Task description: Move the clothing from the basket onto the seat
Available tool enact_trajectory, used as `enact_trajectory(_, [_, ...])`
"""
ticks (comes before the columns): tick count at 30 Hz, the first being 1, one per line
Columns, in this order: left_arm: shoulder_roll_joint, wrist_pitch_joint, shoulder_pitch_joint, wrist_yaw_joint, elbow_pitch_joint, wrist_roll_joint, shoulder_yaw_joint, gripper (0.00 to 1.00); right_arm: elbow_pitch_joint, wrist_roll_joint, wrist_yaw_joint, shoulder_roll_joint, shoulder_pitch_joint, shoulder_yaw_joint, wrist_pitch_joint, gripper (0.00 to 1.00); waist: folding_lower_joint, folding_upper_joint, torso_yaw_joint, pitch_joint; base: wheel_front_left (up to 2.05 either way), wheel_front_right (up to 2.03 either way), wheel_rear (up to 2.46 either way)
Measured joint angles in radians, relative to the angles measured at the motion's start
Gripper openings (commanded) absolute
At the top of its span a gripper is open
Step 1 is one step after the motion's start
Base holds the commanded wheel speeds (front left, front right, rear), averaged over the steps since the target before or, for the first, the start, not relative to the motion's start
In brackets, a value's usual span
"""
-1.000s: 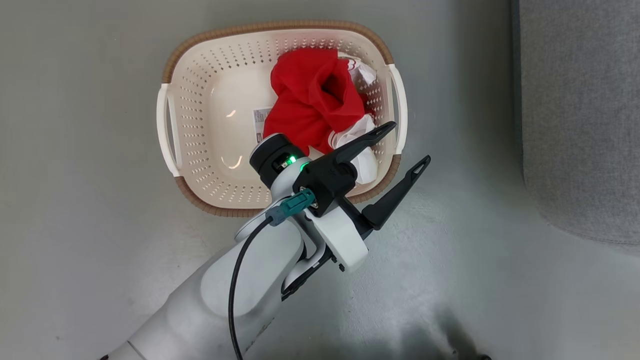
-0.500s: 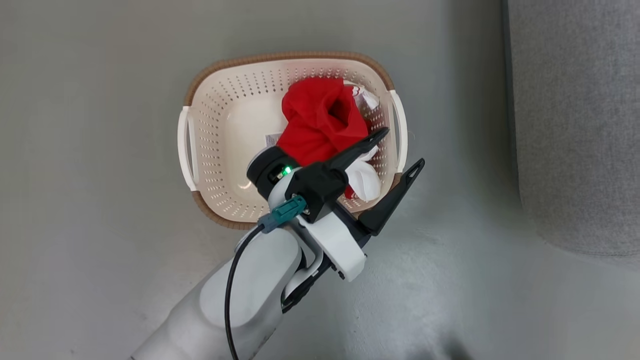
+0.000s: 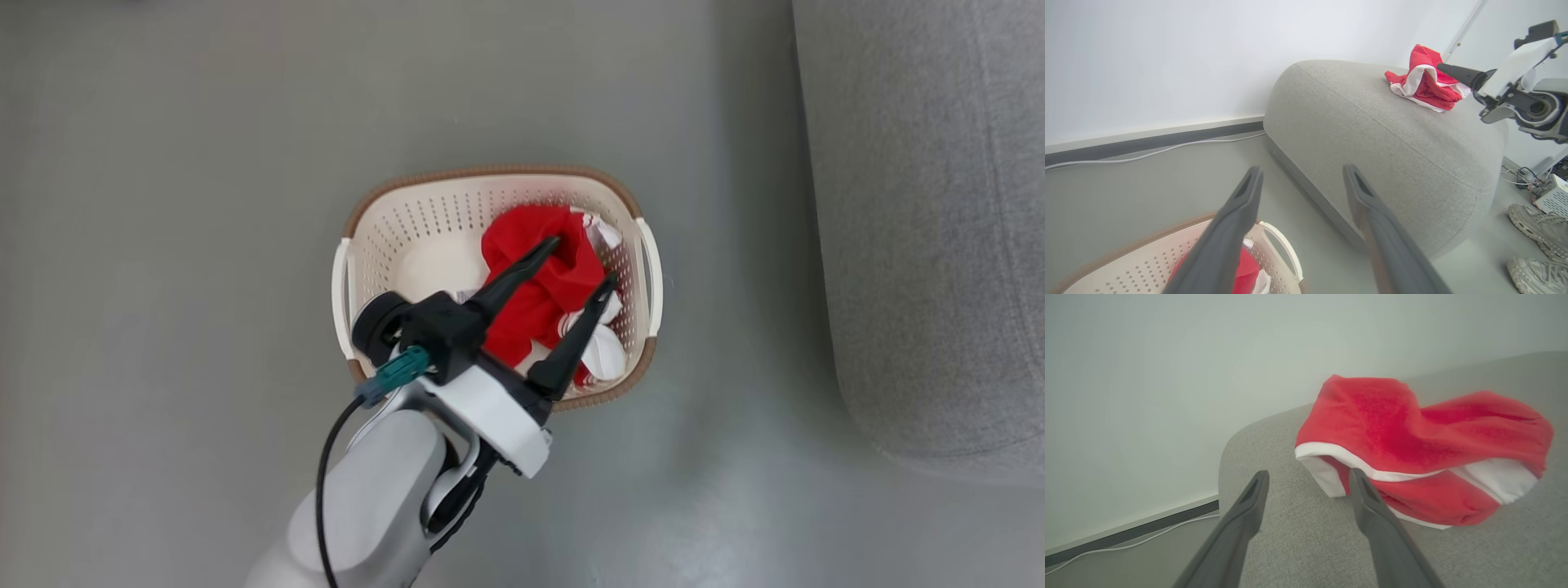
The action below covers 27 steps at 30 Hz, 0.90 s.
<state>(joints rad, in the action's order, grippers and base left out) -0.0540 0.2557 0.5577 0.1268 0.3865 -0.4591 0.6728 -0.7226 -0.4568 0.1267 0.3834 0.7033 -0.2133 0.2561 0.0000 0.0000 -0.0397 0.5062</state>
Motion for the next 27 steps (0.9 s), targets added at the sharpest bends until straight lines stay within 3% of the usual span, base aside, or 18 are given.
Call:
enact_trajectory(19, [0.002, 0.0, -0.216, 0.0, -0.005, 0.102, -0.36, 1.0, 0.189, 0.018, 0.0, -0.098, -0.212, 0.147, 0.0, 1.0, 0.0, 0.0, 0.063, -0.245, 0.0, 0.0, 0.0])
enact_trajectory(27, [0.008, 0.0, -0.284, 0.0, -0.002, 0.17, -0.46, 1.0, 0.241, 0.048, 0.0, -0.139, -0.288, 0.214, 0.0, 1.0, 0.0, 0.0, 0.09, -0.332, 0.0, 0.0, 0.0])
